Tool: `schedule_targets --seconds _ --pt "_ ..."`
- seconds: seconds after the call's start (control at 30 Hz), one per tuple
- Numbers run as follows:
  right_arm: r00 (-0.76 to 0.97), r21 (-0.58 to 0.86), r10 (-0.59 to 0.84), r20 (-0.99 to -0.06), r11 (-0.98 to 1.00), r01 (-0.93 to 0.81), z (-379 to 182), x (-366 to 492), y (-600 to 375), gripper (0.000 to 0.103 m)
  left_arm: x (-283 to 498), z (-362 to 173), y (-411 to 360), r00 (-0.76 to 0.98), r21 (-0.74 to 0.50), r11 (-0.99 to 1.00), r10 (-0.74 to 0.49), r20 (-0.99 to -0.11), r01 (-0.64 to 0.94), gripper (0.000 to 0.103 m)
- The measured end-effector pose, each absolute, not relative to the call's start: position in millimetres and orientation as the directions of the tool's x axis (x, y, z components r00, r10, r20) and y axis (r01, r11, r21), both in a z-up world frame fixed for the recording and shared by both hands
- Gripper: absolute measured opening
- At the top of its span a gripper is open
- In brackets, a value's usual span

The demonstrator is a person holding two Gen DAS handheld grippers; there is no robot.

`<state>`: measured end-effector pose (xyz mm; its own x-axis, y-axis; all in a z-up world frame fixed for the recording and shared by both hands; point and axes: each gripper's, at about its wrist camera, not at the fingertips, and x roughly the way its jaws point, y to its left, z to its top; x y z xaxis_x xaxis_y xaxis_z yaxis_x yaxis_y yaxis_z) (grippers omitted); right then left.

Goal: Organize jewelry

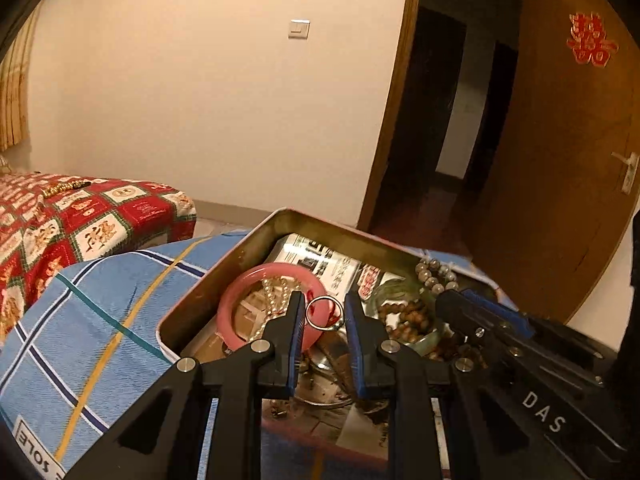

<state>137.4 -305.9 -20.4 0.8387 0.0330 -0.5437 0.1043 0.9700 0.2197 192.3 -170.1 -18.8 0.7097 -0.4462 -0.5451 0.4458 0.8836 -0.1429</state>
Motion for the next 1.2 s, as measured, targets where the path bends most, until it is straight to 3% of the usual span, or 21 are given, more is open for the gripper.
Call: schedule_targets --seconds 0.7,0.8,0.83,0.87,0.9,0.97,1.03,1.2 --pt "0.811 0.207 0.055 -0.582 0.975 0.083 -26 143 -302 0.023 206 -30 -172 0.688 -0.120 0.916 -0.369 -0.625 0.382 0.020" --pt "0.819 0.224 0.064 -0.570 0.971 0.079 -25 141 -302 0.029 204 -29 -173 0.695 -0.101 0.921 -0.354 -0.626 0.377 0.021" --pt "0.826 0.231 0.064 -0.560 0.969 0.081 -24 138 -303 0.040 204 -28 -174 0.701 -0.093 0.924 -0.345 -0.625 0.372 0.023" --pt "0.834 0.233 0.055 -0.549 0.968 0.089 -23 135 -304 0.049 203 -28 -174 0.703 -0.088 0.927 -0.337 -0.626 0.365 0.032" --pt "0.842 0.228 0.034 -0.538 0.968 0.107 -21 132 -305 0.051 202 -27 -174 0.708 -0.081 0.929 -0.329 -0.625 0.360 0.053" --pt "0.867 0.248 0.025 -0.498 0.962 0.114 -16 125 -309 0.073 198 -24 -173 0.717 -0.088 0.929 -0.334 -0.612 0.359 0.075" --pt "0.892 0.262 -0.006 -0.452 0.955 0.139 -11 116 -314 0.082 192 -19 -172 0.729 -0.103 0.923 -0.358 -0.583 0.371 0.075" --pt "0.902 0.258 -0.065 -0.427 0.947 0.190 -7 108 -319 0.086 176 -11 -174 0.757 -0.023 0.929 -0.316 -0.571 0.370 0.076"
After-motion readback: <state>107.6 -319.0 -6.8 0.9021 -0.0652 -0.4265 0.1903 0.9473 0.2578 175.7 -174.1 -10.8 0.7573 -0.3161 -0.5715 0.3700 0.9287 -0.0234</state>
